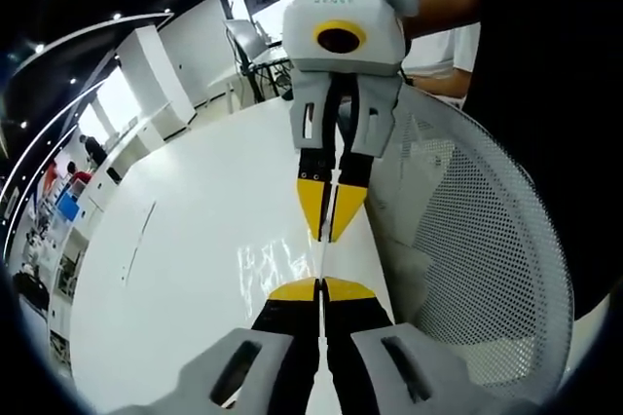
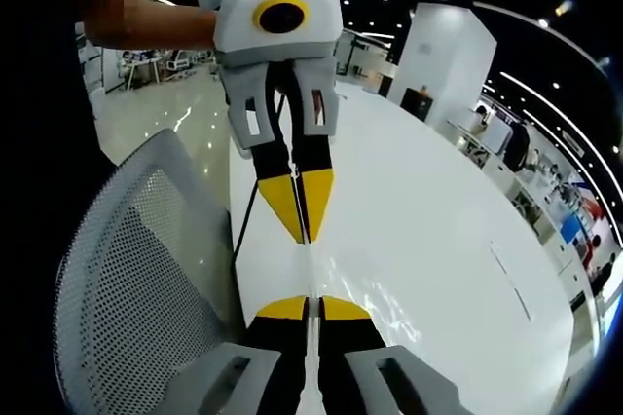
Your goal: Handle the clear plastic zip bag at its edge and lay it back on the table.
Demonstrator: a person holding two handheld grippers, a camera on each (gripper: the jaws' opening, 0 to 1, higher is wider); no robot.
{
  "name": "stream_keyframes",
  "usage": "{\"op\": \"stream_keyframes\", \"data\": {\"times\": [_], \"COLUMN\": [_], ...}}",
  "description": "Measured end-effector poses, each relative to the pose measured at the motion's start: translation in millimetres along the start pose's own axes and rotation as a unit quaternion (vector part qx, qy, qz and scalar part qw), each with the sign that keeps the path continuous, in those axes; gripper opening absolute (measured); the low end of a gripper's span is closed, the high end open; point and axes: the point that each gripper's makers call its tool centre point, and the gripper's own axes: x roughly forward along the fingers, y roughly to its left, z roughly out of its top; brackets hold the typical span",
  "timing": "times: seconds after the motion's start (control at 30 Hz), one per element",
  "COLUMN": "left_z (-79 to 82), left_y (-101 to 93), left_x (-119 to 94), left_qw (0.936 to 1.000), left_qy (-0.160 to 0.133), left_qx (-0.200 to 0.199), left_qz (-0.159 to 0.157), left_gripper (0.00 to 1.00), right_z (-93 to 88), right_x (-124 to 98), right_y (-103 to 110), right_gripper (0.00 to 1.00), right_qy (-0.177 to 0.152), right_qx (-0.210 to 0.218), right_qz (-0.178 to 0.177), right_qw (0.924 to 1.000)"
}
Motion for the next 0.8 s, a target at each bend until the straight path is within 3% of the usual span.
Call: {"op": "stream_keyframes", "data": {"times": [0.13, 0.2, 0.3, 0.43, 0.8], "left_z": [-0.3, -8.2, -10.3, -8.0, 10.5], "left_y": [0.3, 2.8, 5.7, 9.3, 14.5], "left_x": [0, -2, -8, -13, -8], "left_qw": [1.0, 0.9998, 0.9998, 0.9996, 0.9996], "left_qy": [0.0, 0.019, 0.005, -0.008, -0.019], "left_qx": [-0.002, 0.006, -0.014, -0.022, -0.004], "left_qz": [0.001, 0.006, 0.011, 0.016, 0.021], "left_gripper": [0.0, 0.0, 0.0, 0.0, 0.0], "right_z": [-2.2, -19.1, -18.2, -24.0, -17.3], "right_x": [-1, -5, -10, -18, -18], "right_y": [0, -4, -4, -9, -11], "right_gripper": [0.0, 0.0, 0.0, 0.0, 0.0], "right_qy": [0.001, 0.038, 0.007, 0.016, 0.012], "right_qx": [0.002, -0.01, 0.03, 0.019, 0.012], "right_qz": [-0.001, -0.011, -0.009, -0.016, -0.022], "right_qw": [1.0, 0.9992, 0.9995, 0.9996, 0.9996]}}
